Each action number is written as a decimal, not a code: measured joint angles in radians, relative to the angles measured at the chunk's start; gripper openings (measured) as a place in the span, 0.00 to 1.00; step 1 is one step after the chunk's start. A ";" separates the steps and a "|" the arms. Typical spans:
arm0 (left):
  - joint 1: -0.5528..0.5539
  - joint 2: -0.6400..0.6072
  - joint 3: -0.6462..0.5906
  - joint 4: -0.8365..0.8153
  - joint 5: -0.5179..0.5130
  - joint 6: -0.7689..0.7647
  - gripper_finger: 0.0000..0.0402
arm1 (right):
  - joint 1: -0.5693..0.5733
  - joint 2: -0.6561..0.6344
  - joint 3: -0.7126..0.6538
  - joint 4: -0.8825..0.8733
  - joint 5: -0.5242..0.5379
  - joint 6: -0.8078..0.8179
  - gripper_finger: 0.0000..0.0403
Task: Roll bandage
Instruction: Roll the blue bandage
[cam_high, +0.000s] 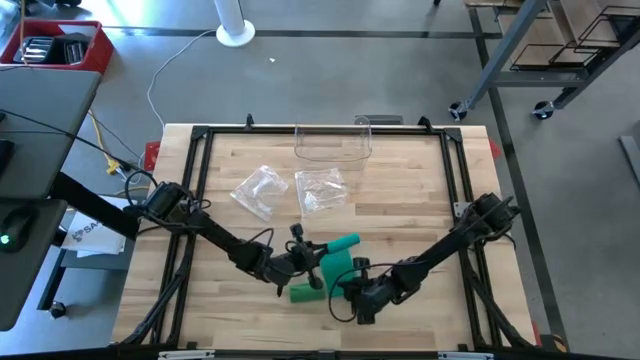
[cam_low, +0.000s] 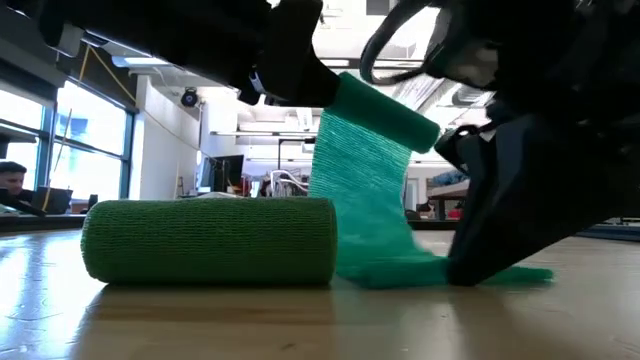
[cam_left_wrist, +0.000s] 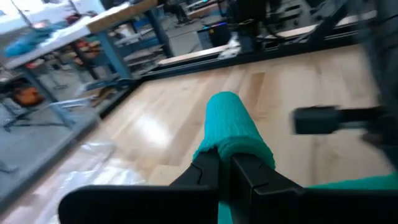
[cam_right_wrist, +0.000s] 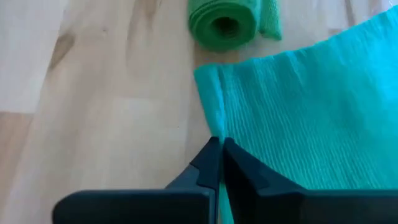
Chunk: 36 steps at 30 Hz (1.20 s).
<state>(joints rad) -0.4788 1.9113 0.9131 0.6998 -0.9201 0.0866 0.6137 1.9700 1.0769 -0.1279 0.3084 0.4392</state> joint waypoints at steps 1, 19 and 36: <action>-0.002 0.000 0.000 0.000 -0.010 0.005 0.00 | 0.013 0.001 0.022 -0.039 -0.009 0.012 0.03; -0.026 0.000 0.000 0.006 -0.014 0.022 0.00 | 0.264 0.001 0.629 -0.750 0.353 0.087 0.00; -0.112 0.000 0.000 0.097 0.002 0.069 0.00 | 0.418 -0.001 0.874 -0.870 0.691 0.079 0.00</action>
<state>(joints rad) -0.5905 1.9110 0.9134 0.7972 -0.9181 0.1556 1.0313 1.9693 1.9512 -0.9980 0.9994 0.5184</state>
